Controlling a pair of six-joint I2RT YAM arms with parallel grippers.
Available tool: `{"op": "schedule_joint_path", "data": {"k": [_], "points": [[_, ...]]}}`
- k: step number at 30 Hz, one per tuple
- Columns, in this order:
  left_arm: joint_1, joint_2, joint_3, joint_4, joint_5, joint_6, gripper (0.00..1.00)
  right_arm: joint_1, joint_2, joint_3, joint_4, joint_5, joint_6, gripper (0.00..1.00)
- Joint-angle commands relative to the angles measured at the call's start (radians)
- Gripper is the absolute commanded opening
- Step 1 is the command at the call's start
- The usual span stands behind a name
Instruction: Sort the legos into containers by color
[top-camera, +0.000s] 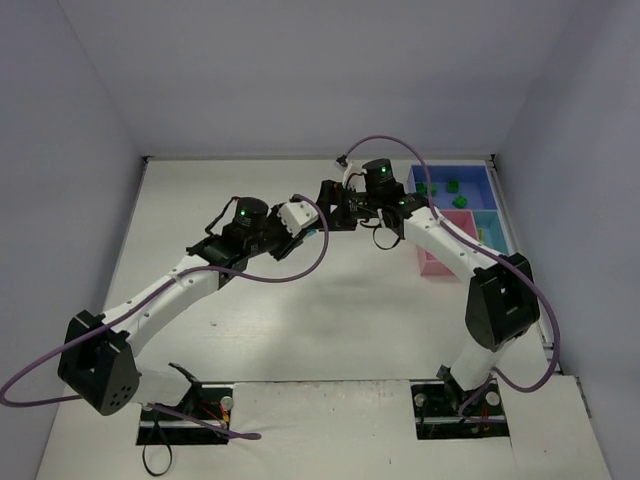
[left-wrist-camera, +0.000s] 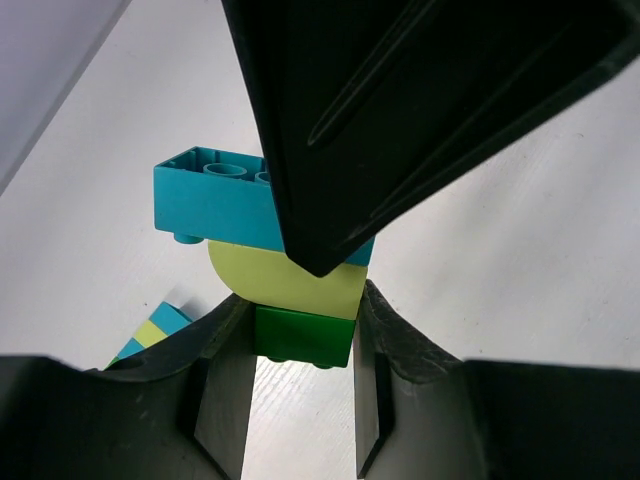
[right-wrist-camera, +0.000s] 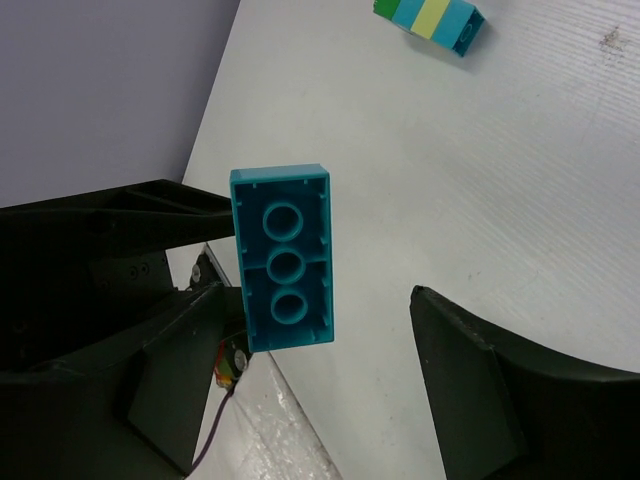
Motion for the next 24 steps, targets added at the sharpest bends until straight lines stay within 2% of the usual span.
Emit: {"op": "schedule_joint_path", "data": {"k": [1,5,8,11,12,14,17,20,24], "points": [[-0.008,-0.049,0.006,0.086,0.030,0.008,0.15,0.015,-0.016,0.048,0.044,-0.009,-0.001,0.69],[-0.009,-0.040,0.013,0.088,0.042,-0.001,0.15,0.020,-0.015,0.046,0.047,-0.012,-0.002,0.62],[-0.009,-0.030,0.014,0.089,0.041,-0.004,0.15,0.020,-0.021,0.040,0.051,-0.015,-0.004,0.45],[-0.011,-0.029,0.011,0.091,0.044,-0.015,0.15,0.020,-0.024,0.034,0.059,-0.025,-0.005,0.32],[-0.009,-0.027,0.010,0.091,0.044,-0.017,0.15,0.020,-0.028,0.033,0.059,-0.027,-0.007,0.19],[-0.009,-0.018,0.000,0.091,0.032,-0.017,0.15,0.020,-0.038,0.030,0.064,-0.030,-0.012,0.00],[-0.008,-0.004,-0.023,0.091,0.015,-0.021,0.14,0.015,-0.054,0.028,0.064,-0.036,-0.013,0.00],[-0.009,-0.004,-0.072,0.161,-0.014,-0.033,0.05,-0.002,-0.074,0.022,0.065,-0.051,-0.012,0.00],[-0.008,-0.004,-0.112,0.203,-0.039,-0.046,0.01,-0.019,-0.096,0.010,0.064,-0.077,-0.005,0.00]]}}
